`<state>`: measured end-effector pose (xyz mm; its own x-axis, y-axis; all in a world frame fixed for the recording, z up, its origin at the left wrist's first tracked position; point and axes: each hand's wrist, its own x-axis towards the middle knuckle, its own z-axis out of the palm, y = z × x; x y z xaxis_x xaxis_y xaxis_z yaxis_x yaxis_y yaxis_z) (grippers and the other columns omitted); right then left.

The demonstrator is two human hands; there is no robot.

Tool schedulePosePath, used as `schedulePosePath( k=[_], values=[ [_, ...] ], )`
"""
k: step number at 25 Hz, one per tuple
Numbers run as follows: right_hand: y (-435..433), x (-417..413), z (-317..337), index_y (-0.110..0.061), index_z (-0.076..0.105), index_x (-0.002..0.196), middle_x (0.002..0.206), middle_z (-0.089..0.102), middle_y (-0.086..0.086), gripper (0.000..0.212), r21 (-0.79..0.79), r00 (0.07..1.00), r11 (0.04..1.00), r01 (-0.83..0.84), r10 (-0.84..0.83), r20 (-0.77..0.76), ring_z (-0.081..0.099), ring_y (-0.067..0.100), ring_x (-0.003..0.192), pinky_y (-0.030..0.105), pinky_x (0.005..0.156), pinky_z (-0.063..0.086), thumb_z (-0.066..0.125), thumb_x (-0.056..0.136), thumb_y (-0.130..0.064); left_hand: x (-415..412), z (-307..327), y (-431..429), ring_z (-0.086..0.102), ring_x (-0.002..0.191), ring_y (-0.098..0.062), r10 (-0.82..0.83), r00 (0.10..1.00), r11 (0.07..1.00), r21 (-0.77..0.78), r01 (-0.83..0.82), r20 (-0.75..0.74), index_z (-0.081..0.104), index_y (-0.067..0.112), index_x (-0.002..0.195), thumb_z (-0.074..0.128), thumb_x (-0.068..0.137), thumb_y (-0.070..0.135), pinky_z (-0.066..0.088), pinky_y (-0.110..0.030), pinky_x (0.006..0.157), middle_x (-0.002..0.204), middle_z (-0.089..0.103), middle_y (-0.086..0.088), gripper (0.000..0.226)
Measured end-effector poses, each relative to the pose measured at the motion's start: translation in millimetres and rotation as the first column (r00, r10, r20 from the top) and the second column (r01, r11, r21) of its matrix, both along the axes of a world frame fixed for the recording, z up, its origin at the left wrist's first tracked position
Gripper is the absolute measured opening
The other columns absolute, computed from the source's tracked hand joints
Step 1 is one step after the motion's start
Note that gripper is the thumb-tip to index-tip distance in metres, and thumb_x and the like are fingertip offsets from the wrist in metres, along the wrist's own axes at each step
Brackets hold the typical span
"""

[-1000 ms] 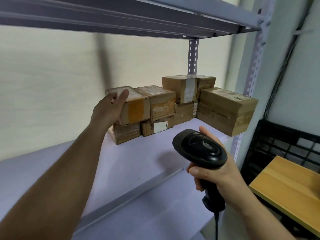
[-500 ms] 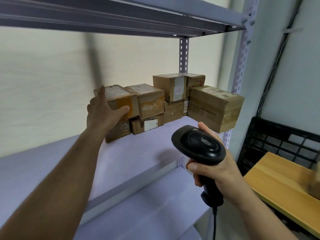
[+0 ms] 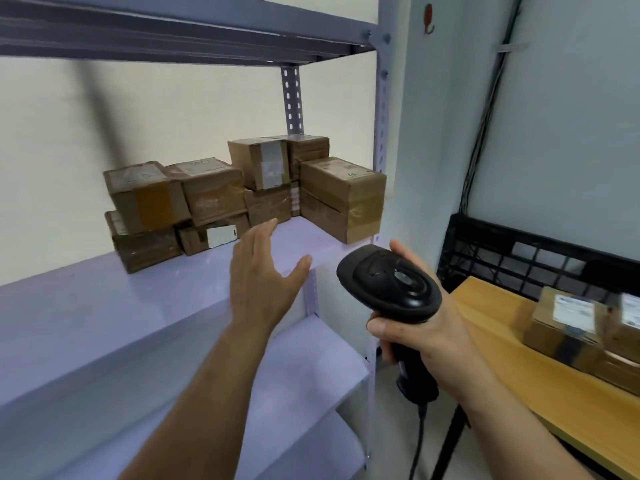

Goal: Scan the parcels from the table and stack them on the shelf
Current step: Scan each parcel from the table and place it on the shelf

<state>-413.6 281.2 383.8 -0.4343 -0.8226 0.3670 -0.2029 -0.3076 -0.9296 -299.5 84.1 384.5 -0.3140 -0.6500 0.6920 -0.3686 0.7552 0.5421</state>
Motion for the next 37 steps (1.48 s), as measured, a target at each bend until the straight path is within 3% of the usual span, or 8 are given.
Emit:
schedulePosePath(
  k=[3,6,13,18,25,28,32,37],
  values=[
    [38,-25,-11,-0.041,0.036,0.143,0.076,0.069,0.001,0.102,0.015,0.999,0.999,0.038,-0.037,-0.007,0.06,0.021,0.049,0.03,0.048,0.05,0.085,0.066,0.005,-35,-25,43,0.046,0.125,-0.026,-0.047,0.998,0.997,0.064,0.044,0.047,0.049,0.013,0.135,0.071,0.08,0.046,0.031,-0.029,0.099,0.138,0.05,-0.008,0.068],
    [78,-48,-19,-0.046,0.038,0.141,0.089,0.068,-0.005,0.1,0.002,0.996,0.996,0.086,-0.086,-0.011,0.065,0.006,0.064,0.02,0.061,0.051,0.088,0.058,-0.02,-63,-40,83,0.044,0.125,-0.025,-0.104,0.992,0.989,0.115,0.095,0.073,0.046,0.014,0.136,0.068,0.079,0.049,0.031,-0.029,0.1,0.138,0.049,-0.008,0.07],
    [175,-97,-32,-0.035,0.027,0.151,0.081,0.07,-0.004,0.106,0.041,0.986,0.985,0.169,-0.168,-0.015,0.06,0.026,0.048,0.038,0.049,0.052,0.084,0.063,-0.017,-140,-59,175,0.04,0.127,-0.021,-0.243,0.965,0.958,0.177,0.224,0.095,0.044,0.017,0.137,0.072,0.082,0.038,0.031,-0.032,0.105,0.138,0.046,-0.003,0.065],
    [232,-126,-45,-0.036,0.027,0.151,0.112,0.067,0.01,0.106,0.055,0.955,0.954,0.295,-0.296,0.016,0.063,0.026,0.052,0.035,0.049,0.052,0.084,0.063,-0.018,-194,-74,224,0.038,0.127,-0.019,-0.371,0.917,0.915,0.229,0.333,0.146,0.042,0.021,0.138,0.069,0.083,0.043,0.035,-0.037,0.104,0.139,0.043,-0.001,0.065],
    [286,-170,-59,-0.038,0.028,0.149,0.084,0.071,-0.002,0.102,0.077,0.87,0.87,0.488,-0.492,0.042,0.06,0.025,0.048,0.032,0.048,0.052,0.083,0.066,-0.012,-269,-88,274,0.034,0.13,-0.018,-0.565,0.812,0.805,0.316,0.502,0.15,0.039,0.021,0.141,0.064,0.087,0.041,0.028,-0.029,0.103,0.141,0.041,-0.002,0.063],
    [295,-199,-65,-0.042,0.027,0.148,0.076,0.07,0.006,0.102,0.097,0.822,0.822,0.561,-0.567,0.048,0.058,0.028,0.048,0.035,0.049,0.052,0.082,0.067,-0.013,-308,-95,281,0.033,0.131,-0.014,-0.621,0.768,0.761,0.356,0.543,0.158,0.035,0.023,0.143,0.06,0.089,0.043,0.026,-0.025,0.099,0.143,0.039,0.002,0.062],
    [294,-245,-68,-0.048,0.029,0.145,0.071,0.068,0.016,0.103,0.137,0.76,0.762,0.633,-0.645,0.076,0.058,0.03,0.048,0.039,0.05,0.052,0.084,0.062,-0.023,-367,-107,278,0.035,0.129,-0.013,-0.687,0.71,0.695,0.425,0.58,0.154,0.033,0.027,0.144,0.056,0.093,0.043,0.035,-0.031,0.1,0.144,0.039,0.003,0.059],
    [285,-310,-66,-0.035,0.024,0.151,0.067,0.068,0.009,0.103,0.183,0.69,0.689,0.701,-0.721,0.067,0.057,0.025,0.046,0.033,0.046,0.051,0.08,0.068,-0.007,-449,-119,268,0.04,0.129,-0.017,-0.756,0.637,0.609,0.515,0.604,0.147,0.035,0.026,0.144,0.052,0.094,0.043,0.041,-0.041,0.105,0.143,0.041,-0.001,0.055]
  ],
)
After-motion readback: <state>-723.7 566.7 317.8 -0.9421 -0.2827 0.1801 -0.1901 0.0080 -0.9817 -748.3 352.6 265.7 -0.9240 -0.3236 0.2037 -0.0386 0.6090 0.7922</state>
